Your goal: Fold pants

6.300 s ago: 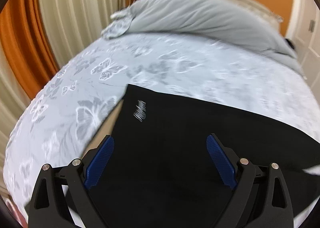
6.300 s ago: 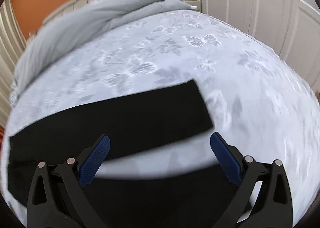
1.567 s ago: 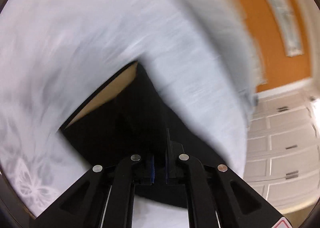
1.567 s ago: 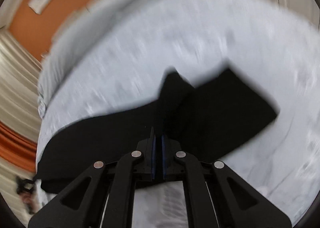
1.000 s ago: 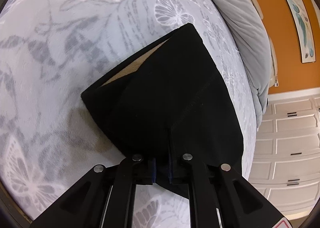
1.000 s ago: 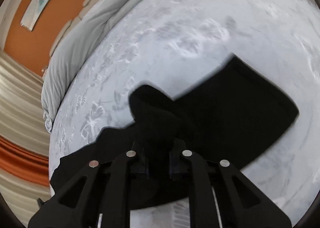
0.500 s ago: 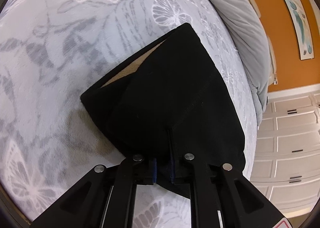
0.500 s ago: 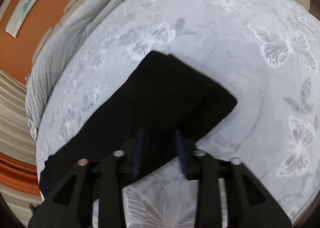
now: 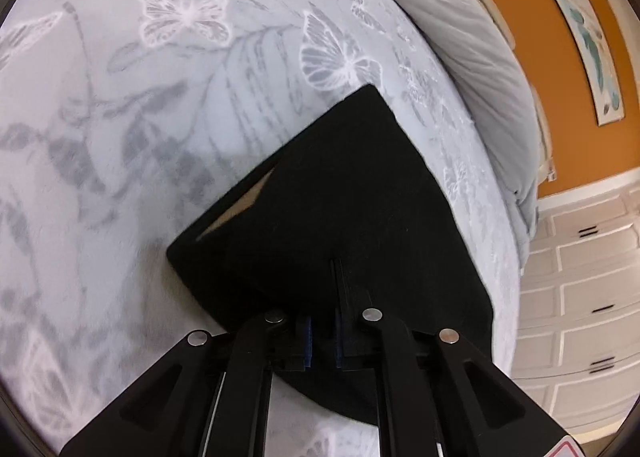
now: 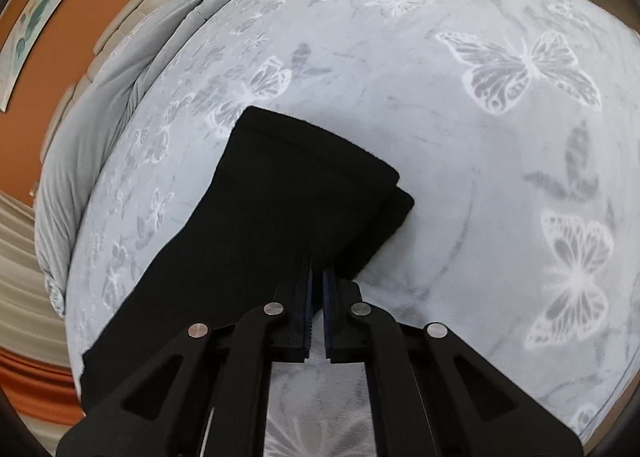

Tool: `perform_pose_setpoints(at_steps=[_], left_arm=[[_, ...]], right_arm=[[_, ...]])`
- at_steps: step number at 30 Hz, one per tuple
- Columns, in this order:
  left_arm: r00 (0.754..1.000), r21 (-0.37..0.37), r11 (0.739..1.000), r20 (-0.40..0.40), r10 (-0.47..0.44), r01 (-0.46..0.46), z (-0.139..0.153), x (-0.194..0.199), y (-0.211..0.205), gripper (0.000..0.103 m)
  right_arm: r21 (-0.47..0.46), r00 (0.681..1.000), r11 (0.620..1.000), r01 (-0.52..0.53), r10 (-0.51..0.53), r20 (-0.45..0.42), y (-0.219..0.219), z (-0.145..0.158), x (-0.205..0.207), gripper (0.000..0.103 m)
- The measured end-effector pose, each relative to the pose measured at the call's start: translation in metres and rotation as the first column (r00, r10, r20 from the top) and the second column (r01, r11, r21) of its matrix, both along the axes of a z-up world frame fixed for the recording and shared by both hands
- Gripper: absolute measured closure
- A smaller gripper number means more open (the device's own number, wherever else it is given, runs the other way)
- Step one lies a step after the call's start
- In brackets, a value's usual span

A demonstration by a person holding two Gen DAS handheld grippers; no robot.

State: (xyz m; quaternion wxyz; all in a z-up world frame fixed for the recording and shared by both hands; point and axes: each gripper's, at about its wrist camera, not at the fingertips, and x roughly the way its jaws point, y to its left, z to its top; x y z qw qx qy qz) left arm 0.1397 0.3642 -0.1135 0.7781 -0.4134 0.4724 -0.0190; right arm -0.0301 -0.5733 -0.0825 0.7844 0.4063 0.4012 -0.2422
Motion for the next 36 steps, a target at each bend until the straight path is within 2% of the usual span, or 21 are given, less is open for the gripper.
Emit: perform_pose_setpoints(at_steps=[2, 3, 4, 5, 6, 7, 9, 10, 11, 12, 14, 16, 17, 20, 23, 26, 28, 30, 33, 35, 36], left_arm=[[1.0, -0.002, 1.0, 0.018, 0.002, -0.002, 0.006, -0.002, 0.002, 0.095], [0.999, 0.008, 1.0, 0.046, -0.007, 0.006, 0.015, -0.005, 0.003, 0.095], [0.998, 0.02, 1.0, 0.062, -0.015, 0.014, 0.02, -0.008, 0.004, 0.09], [0.999, 0.035, 0.999, 0.029, -0.024, 0.023, 0.017, -0.01, 0.006, 0.089], [0.999, 0.035, 0.999, -0.017, -0.039, 0.04, 0.01, -0.01, 0.008, 0.089], [0.997, 0.022, 0.998, -0.049, -0.055, 0.056, 0.004, -0.011, 0.011, 0.089], [0.999, -0.006, 0.999, -0.035, -0.039, 0.038, 0.008, -0.025, 0.021, 0.086], [0.999, 0.009, 1.0, -0.032, -0.02, 0.021, 0.013, -0.031, 0.024, 0.082], [1.0, 0.034, 0.999, -0.02, 0.009, -0.009, 0.022, -0.041, 0.028, 0.079], [0.999, 0.08, 0.995, 0.007, 0.051, -0.052, 0.035, -0.054, 0.032, 0.07], [0.994, 0.157, 0.983, 0.059, 0.09, -0.098, 0.058, -0.068, 0.032, 0.068], [0.992, 0.213, 0.973, 0.104, 0.074, -0.095, 0.084, -0.068, 0.015, 0.068], [0.991, 0.218, 0.973, 0.122, 0.047, -0.073, 0.094, -0.063, 0.005, 0.068], [0.982, 0.201, 0.976, 0.149, -0.114, 0.083, 0.114, -0.03, -0.062, 0.067], [0.963, 0.175, 0.956, 0.095, -0.253, 0.234, 0.102, 0.007, -0.135, 0.064], [0.937, 0.152, 0.926, 0.001, -0.35, 0.346, 0.065, 0.038, -0.203, 0.064], [0.937, 0.174, 0.921, -0.057, -0.345, 0.349, 0.04, 0.053, -0.225, 0.064], [0.956, 0.196, 0.936, -0.076, -0.283, 0.293, 0.015, 0.075, -0.228, 0.065], [0.984, 0.067, 0.983, -0.052, -0.169, 0.172, 0.012, 0.089, -0.21, 0.065], [0.991, 0.0, 0.992, -0.04, -0.128, 0.128, 0.017, 0.086, -0.198, 0.065], [0.991, 0.002, 0.991, 0.016, -0.135, 0.135, 0.028, 0.077, -0.196, 0.065]], right_arm=[[-0.032, 0.999, 0.999, -0.009, 0.011, 0.05, 0.006, 0.015, -0.001, 0.1], [-0.046, 0.999, 0.999, -0.016, 0.018, 0.044, 0.009, 0.018, -0.006, 0.099], [-0.058, 1.0, 0.998, -0.023, 0.023, 0.0, 0.009, 0.013, -0.004, 0.094], [-0.043, 0.997, 0.999, -0.019, 0.016, -0.078, 0.007, 0.002, -0.001, 0.089], [-0.019, 0.993, 1.0, -0.015, 0.013, -0.117, 0.004, -0.004, -0.002, 0.084], [0.001, 0.995, 1.0, 0.02, -0.02, -0.097, 0.0, -0.002, -0.008, 0.081], [-0.041, 0.988, 0.994, 0.103, -0.107, -0.115, -0.003, 0.014, -0.022, 0.078], [-0.095, 0.981, 0.981, 0.167, -0.175, -0.087, -0.001, 0.031, -0.034, 0.078], [-0.122, 0.979, 0.973, 0.194, -0.2, -0.038, 0.001, 0.043, -0.041, 0.078], [-0.144, 0.982, 0.971, 0.189, -0.188, 0.021, 0.007, 0.055, -0.044, 0.078], [-0.208, 0.991, 0.974, 0.091, -0.068, 0.115, 0.031, 0.078, -0.032, 0.078], [-0.262, 0.987, 0.965, -0.032, 0.072, 0.146, 0.063, 0.089, -0.008, 0.078], [-0.269, 0.98, 0.959, -0.089, 0.132, 0.146, 0.079, 0.091, 0.006, 0.078], [-0.259, 0.948, 0.931, -0.257, 0.295, 0.12, 0.129, 0.084, 0.048, 0.078], [-0.257, 0.912, 0.889, -0.379, 0.406, 0.059, 0.173, 0.072, 0.075, 0.078], [-0.248, 0.878, 0.854, -0.458, 0.478, 0.021, 0.209, 0.066, 0.095, 0.078], [-0.256, 0.857, 0.828, -0.498, 0.516, 0.001, 0.224, 0.063, 0.104, 0.078], [-0.282, 0.848, 0.811, -0.512, 0.529, -0.018, 0.224, 0.064, 0.109, 0.079], [-0.325, 0.88, 0.824, -0.465, 0.471, -0.063, 0.197, 0.061, 0.11, 0.077], [-0.315, 0.916, 0.862, -0.398, 0.394, -0.079, 0.16, 0.059, 0.105, 0.077], [-0.309, 0.928, 0.876, -0.369, 0.363, -0.08, 0.146, 0.058, 0.1, 0.077]])
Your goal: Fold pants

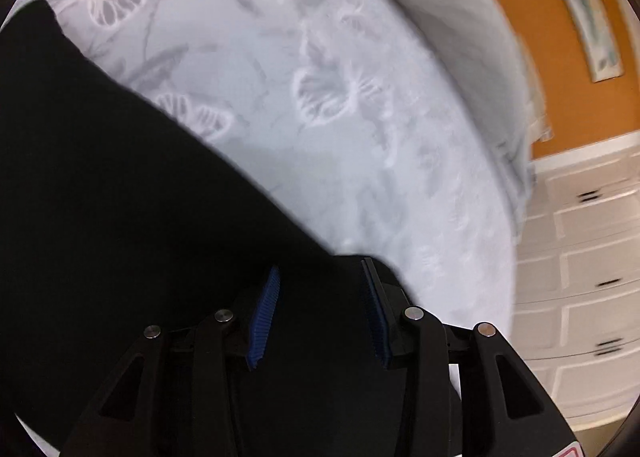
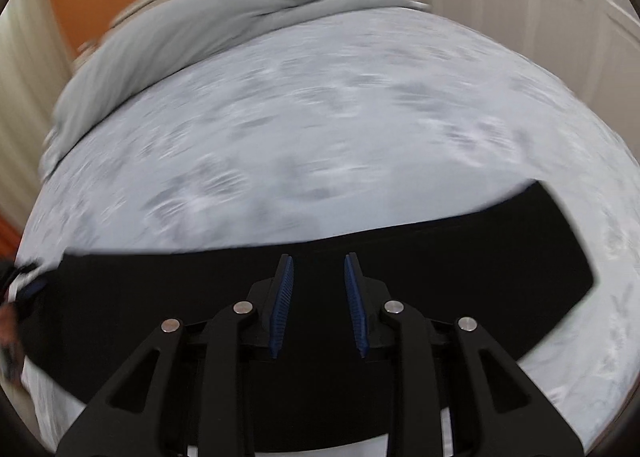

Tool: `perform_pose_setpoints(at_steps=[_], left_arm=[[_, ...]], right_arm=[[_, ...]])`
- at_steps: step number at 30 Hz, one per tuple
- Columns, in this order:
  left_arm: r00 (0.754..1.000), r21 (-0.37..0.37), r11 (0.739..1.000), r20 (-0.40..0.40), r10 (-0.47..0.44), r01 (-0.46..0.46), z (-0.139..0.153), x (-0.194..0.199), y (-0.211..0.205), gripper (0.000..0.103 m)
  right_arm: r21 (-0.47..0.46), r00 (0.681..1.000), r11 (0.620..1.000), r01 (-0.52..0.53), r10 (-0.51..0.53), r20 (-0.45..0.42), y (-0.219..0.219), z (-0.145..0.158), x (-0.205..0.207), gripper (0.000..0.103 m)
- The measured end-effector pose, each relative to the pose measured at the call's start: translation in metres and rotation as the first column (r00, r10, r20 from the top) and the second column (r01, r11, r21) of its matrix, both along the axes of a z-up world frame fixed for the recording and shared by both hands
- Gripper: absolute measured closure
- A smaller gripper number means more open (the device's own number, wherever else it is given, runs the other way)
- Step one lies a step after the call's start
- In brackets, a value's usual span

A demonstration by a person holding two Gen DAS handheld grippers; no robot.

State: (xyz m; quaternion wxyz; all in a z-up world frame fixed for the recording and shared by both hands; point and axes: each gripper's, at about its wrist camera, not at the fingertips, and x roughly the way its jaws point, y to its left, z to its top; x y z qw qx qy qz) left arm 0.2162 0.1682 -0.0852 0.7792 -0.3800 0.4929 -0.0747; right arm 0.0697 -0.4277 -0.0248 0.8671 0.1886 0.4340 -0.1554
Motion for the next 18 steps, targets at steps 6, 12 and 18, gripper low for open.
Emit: perform_pose_setpoints(at_steps=[6, 12, 18], left_arm=[[0.984, 0.264, 0.964, 0.179, -0.019, -0.029, 0.061, -0.06, -0.001, 0.052], [0.963, 0.472, 0.881, 0.247, -0.111, -0.019, 0.081, -0.109, -0.039, 0.049], [0.931, 0.63, 0.776, 0.291, -0.219, -0.014, 0.074, -0.14, -0.086, 0.047]], right_arm=[[-0.063, 0.971, 0.97, 0.234, -0.236, -0.031, -0.104, -0.007, -0.051, 0.067], [-0.21, 0.979, 0.96, 0.185, -0.198, -0.043, -0.132, -0.031, -0.062, 0.059], [-0.179, 0.988, 0.972, 0.154, -0.152, 0.024, -0.144, -0.013, -0.052, 0.095]])
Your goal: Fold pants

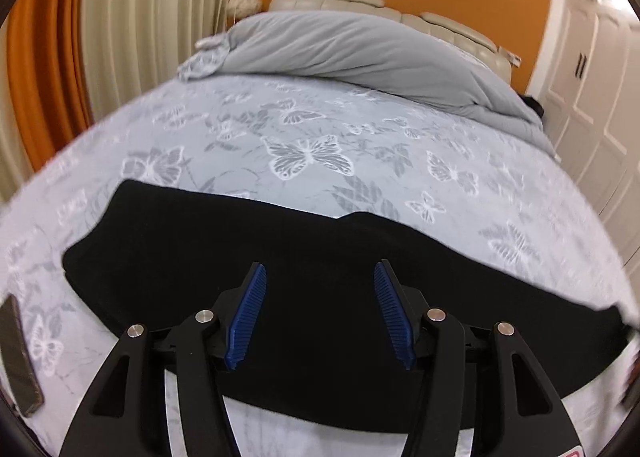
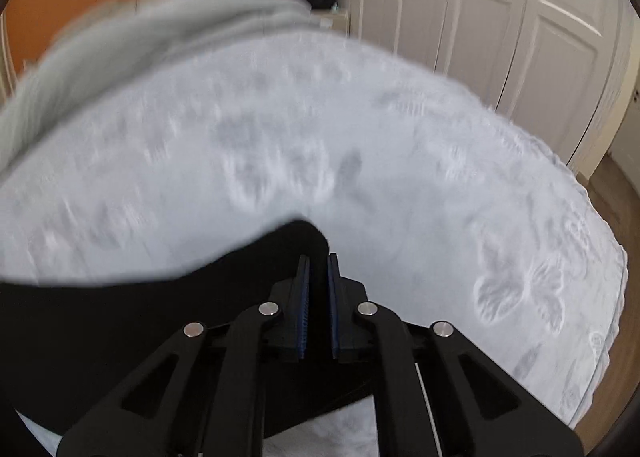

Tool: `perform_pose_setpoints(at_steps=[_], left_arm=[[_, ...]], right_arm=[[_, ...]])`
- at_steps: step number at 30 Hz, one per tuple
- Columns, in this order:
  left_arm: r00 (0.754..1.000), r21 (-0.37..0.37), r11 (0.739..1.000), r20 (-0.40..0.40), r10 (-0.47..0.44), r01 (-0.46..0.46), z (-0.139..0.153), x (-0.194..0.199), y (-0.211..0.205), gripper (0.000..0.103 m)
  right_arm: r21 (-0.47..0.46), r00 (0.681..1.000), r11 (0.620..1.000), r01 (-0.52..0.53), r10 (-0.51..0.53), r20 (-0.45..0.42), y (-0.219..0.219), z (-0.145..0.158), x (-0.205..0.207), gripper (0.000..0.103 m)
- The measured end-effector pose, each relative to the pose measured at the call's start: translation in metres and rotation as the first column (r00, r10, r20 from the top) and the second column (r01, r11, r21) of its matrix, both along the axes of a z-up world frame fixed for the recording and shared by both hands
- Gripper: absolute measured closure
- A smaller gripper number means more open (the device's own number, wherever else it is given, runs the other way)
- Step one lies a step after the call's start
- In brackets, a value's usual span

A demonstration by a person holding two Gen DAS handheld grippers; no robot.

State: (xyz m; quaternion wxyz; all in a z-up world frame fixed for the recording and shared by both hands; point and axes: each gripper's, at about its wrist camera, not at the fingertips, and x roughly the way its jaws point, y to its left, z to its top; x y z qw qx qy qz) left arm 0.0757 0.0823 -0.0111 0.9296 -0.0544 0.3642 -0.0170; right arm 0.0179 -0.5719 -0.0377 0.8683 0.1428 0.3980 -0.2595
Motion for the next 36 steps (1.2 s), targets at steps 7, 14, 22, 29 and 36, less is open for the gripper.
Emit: perform_pose_setpoints(at_steps=[7, 14, 22, 29, 36], left_arm=[[1.0, 0.085, 0.996, -0.007, -0.011, 0.011, -0.012, 0.001, -0.011, 0.042], [0.999, -0.011, 0.999, -0.029, 0.034, -0.034, -0.007, 0.003, 0.006, 0.036], [0.998, 0.054, 0.997, 0.034, 0.048, -0.05, 0.004, -0.008, 0.009, 0.032], [0.998, -0.015, 0.998, -0.032, 0.055, -0.055, -0.001, 0.003, 0.024, 0.032], [0.996, -0.021, 0.997, -0.051, 0.077, -0.078, -0.005, 0.005, 0.027, 0.032]], right_arm=[[0.156, 0.992, 0.982, 0.107, -0.096, -0.078, -0.031, -0.026, -0.042, 0.081], [0.356, 0.991, 0.925, 0.131, -0.131, -0.025, -0.036, -0.038, -0.069, 0.036], [0.462, 0.968, 0.874, 0.149, -0.223, 0.111, -0.026, -0.014, -0.087, 0.024], [0.4, 0.991, 0.909, 0.119, -0.135, 0.012, -0.016, -0.034, -0.069, 0.026], [0.385, 0.995, 0.921, 0.061, -0.085, 0.045, -0.003, -0.036, -0.035, 0.091]])
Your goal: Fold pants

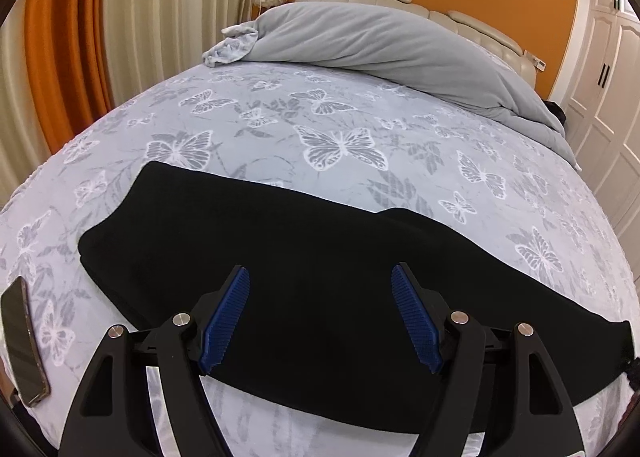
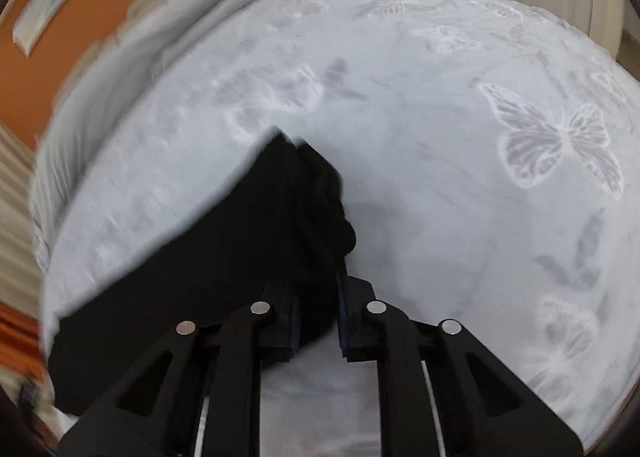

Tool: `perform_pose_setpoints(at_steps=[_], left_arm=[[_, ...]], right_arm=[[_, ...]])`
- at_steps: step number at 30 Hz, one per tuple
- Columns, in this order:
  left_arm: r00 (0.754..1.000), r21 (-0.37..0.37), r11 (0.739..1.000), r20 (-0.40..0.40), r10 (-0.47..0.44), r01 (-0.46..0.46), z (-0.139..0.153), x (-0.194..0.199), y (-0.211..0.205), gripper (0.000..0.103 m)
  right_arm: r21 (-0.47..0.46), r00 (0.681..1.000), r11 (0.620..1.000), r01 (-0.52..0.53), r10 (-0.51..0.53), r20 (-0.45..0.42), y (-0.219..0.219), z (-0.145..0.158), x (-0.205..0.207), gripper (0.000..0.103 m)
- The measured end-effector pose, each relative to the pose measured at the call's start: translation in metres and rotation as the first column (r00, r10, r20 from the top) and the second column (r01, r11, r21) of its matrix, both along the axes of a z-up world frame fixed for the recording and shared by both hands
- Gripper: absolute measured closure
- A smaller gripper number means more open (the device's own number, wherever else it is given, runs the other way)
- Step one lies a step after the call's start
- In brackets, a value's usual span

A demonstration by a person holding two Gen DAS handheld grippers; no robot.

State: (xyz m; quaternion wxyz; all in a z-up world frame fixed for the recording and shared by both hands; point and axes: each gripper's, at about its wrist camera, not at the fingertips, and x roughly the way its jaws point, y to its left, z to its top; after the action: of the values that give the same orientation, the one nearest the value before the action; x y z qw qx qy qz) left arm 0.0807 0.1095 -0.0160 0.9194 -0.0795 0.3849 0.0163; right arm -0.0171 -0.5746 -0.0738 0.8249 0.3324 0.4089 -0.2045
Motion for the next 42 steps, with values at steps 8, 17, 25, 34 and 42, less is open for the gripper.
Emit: perform_pose_setpoints(at_steps=[8, 17, 25, 34, 42], left_arm=[[0.999, -0.015, 0.999, -0.016, 0.035, -0.035, 0.0, 0.001, 0.016, 0.032], [0.996, 0.006, 0.996, -0.029, 0.088, -0.088, -0.003, 0.0, 0.056, 0.032], [0.994, 0.064, 0.992, 0.011, 0.112, -0.112, 0.005, -0.014, 0.089, 0.032], [0.992, 0.109, 0.986, 0.021, 0.123, -0.125, 0.007, -0.025, 0.109, 0.032], [0.99, 0.113, 0.984, -0.003, 0.138, -0.137, 0.001, -0.023, 0.113, 0.032]], right_arm=[[-0.03, 0.921, 0.958, -0.284, 0.282, 0.268, 0.124, 0.082, 0.052, 0.091], [-0.141, 0.756, 0.789, -0.598, 0.614, 0.225, 0.302, 0.088, 0.115, 0.091], [-0.217, 0.679, 0.691, -0.69, 0.721, 0.138, 0.389, 0.063, 0.122, 0.091], [-0.29, 0.628, 0.606, -0.741, 0.778, 0.02, 0.436, 0.039, 0.117, 0.091], [-0.294, 0.595, 0.554, -0.779, 0.801, -0.068, 0.453, 0.009, 0.122, 0.087]])
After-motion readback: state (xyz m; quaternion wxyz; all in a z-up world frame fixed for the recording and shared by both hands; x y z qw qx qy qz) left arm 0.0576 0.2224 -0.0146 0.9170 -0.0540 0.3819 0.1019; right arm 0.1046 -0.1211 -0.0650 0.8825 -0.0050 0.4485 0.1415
